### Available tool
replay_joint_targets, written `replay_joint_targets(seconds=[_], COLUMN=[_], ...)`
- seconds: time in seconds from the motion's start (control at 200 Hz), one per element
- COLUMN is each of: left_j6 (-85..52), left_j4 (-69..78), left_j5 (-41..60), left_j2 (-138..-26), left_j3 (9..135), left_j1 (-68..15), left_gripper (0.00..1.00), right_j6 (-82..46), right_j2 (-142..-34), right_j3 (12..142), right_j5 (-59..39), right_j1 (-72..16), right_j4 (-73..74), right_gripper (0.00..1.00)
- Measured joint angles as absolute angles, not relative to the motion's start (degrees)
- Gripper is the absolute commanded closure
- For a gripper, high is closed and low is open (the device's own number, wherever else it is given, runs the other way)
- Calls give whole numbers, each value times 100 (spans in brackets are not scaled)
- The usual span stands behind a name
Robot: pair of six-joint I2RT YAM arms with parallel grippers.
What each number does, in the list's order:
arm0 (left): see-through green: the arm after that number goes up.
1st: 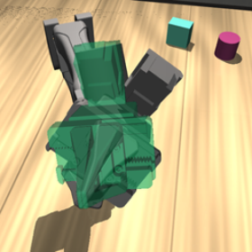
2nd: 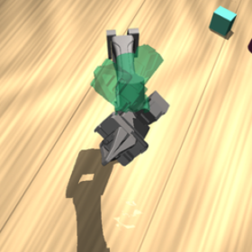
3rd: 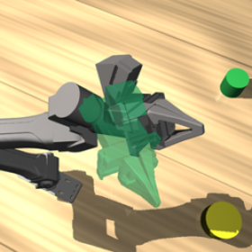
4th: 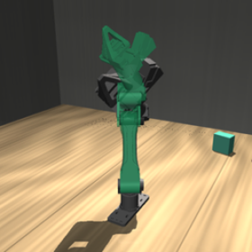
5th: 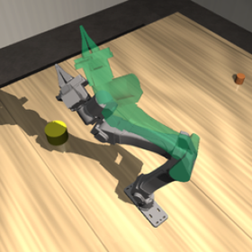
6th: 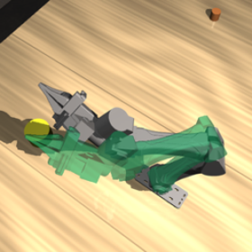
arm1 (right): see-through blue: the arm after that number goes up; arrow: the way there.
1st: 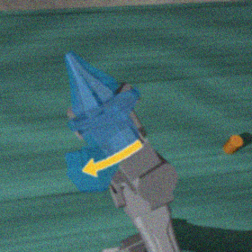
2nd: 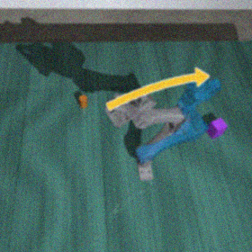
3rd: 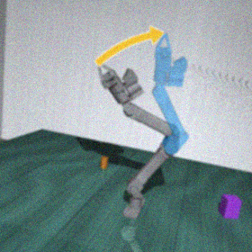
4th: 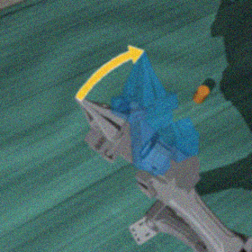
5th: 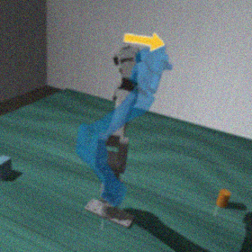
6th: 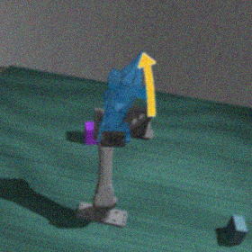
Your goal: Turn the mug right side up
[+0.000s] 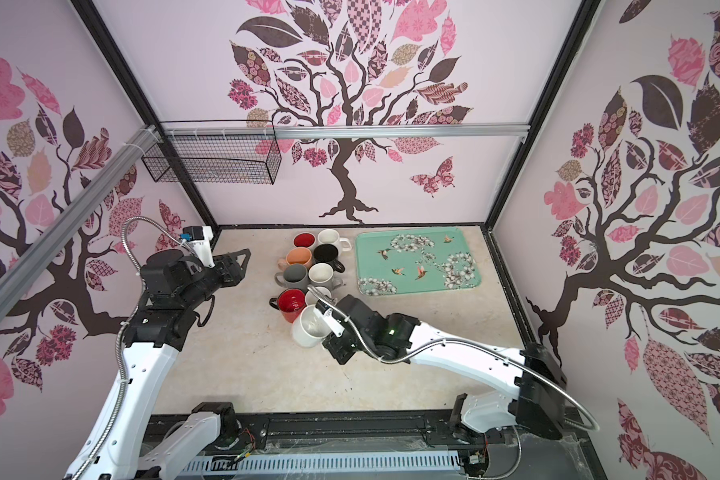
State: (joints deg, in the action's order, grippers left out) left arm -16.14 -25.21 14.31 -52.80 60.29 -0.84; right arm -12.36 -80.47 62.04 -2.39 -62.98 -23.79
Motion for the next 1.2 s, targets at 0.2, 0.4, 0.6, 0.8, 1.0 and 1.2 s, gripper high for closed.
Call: replay_joint_targets(seconds=[0.2,0.4,0.6,0.8,1.0,1.2], left_j6=[-1079,-740,-508,-257,-152,-91], left_j4=[-3098,-3293,-3356,-3330,-3286,-3264], left_j5=[517,-110,-467,-766,-1002,-1313], left_j2=[-4777,-4595,-4606,-4595,-4584,-4582], left_j3=[6016,5714,5476,5360,5159,5098], left_j1=[-84,-91,-239,-447,-504,-504], left_gripper=[51,49,47,43,38,29], right_j6=[-1118,-932,-738,-633,-633,-661], right_j2=[-9284,-10390,-11034,-11334,-11343,-11301], right_j3=[6768,7572,8235,8591,8602,8602], right_j5=[261,609,954,1306,1448,1459], right_j1=[-6536,-6510,-6508,-6512,-6517,-6512], right_j4=[-2727,-2926,-3153,-3258,-3251,-3253], right_gripper=[100,100,100,80,58,52])
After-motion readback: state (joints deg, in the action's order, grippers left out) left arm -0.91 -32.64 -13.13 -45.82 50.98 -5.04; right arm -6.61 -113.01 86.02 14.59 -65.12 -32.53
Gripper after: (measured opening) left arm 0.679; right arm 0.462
